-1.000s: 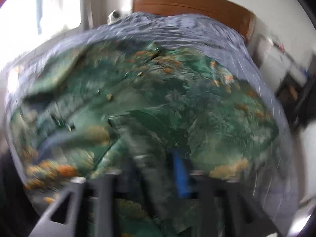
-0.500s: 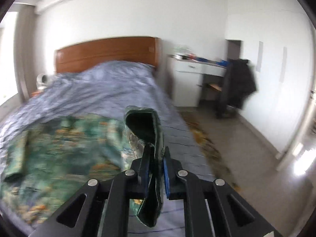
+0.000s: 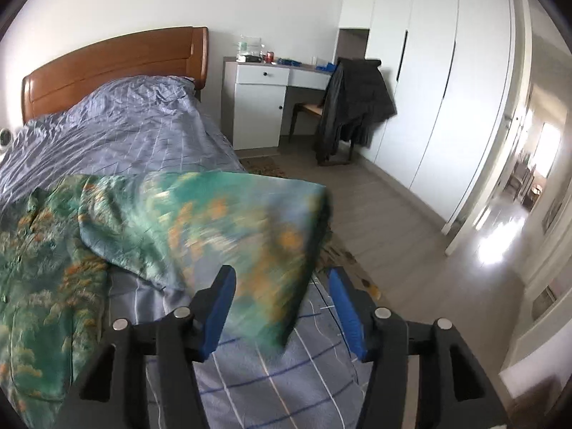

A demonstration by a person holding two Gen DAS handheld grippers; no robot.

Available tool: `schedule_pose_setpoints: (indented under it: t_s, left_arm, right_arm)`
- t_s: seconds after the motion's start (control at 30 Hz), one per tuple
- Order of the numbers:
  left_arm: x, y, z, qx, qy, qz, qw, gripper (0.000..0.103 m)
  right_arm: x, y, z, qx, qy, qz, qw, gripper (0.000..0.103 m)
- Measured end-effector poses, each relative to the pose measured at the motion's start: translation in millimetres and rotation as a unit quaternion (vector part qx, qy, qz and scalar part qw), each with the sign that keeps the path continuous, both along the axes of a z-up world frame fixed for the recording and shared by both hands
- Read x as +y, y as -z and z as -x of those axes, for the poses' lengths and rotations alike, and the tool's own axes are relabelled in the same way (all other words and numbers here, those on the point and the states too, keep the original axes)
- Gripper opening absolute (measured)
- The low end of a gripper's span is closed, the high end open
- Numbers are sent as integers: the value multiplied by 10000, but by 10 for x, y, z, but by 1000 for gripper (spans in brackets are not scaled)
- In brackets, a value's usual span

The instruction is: Fold large clothes

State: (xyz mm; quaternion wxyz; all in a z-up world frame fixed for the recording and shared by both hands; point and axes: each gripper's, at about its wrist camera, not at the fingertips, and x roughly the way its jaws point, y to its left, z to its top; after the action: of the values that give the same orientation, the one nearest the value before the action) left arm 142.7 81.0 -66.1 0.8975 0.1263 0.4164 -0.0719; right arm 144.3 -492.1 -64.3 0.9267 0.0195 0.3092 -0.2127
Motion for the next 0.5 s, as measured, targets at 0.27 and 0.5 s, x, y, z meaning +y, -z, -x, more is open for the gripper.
schedule_pose_setpoints:
  t_s: [0.27,0.5]
  left_arm:
    - [-137,802,-522,555,519,-1008,9920,102]
    - [-30,873,-596,557,714,-1033,9905,103]
  right_arm:
    - [820,-284,351,-415,-977,-373,9937,57]
    - [1468,-410,600,-567,-1700,-452,9828,58]
